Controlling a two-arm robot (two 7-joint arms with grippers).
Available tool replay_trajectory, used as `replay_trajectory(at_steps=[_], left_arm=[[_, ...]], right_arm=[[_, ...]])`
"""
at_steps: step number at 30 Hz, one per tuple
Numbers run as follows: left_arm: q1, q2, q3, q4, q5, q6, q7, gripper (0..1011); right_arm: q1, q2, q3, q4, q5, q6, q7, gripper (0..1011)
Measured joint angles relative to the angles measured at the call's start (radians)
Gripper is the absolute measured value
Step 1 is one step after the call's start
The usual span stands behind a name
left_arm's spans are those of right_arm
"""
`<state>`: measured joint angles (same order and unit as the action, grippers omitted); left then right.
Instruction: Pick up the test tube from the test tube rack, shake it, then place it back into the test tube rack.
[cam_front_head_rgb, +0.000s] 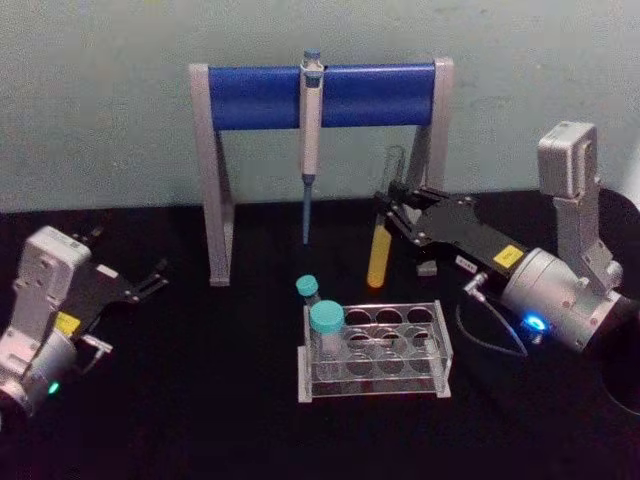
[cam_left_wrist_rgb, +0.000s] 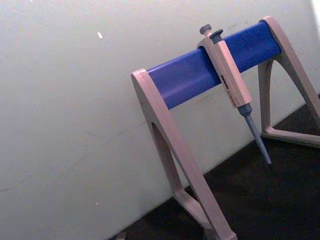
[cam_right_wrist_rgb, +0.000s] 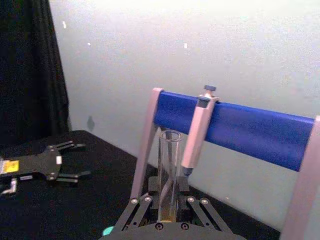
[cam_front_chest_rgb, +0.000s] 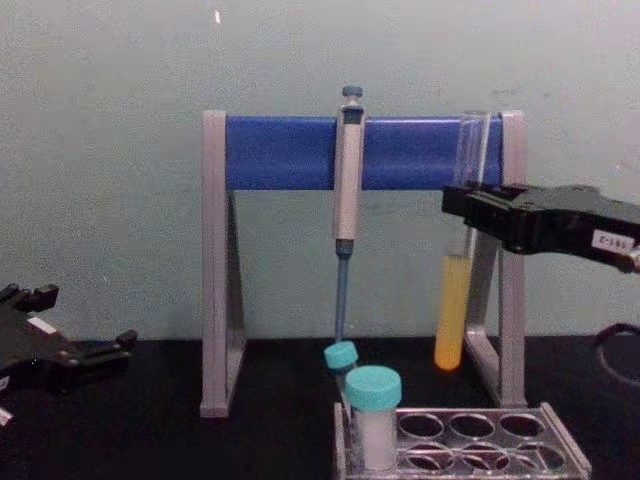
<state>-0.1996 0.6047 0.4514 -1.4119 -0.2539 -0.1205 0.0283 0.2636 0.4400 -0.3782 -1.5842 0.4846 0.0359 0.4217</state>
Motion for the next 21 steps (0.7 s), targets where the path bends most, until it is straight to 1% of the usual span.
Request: replay_trajectory(at_steps=[9,21], left_arm=[[0.0,0.0,0.0,0.0,0.0,0.0,0.0,1001],[0.0,0.0,0.0,0.0,0.0,0.0,0.0,1001]], right_arm=[[-0.005,0.002,0.016,0.001,-0.009,0.006,-0.011,228],[-0.012,0.0,0.026,-0.002,-0.022,0.011,-0.018,228]])
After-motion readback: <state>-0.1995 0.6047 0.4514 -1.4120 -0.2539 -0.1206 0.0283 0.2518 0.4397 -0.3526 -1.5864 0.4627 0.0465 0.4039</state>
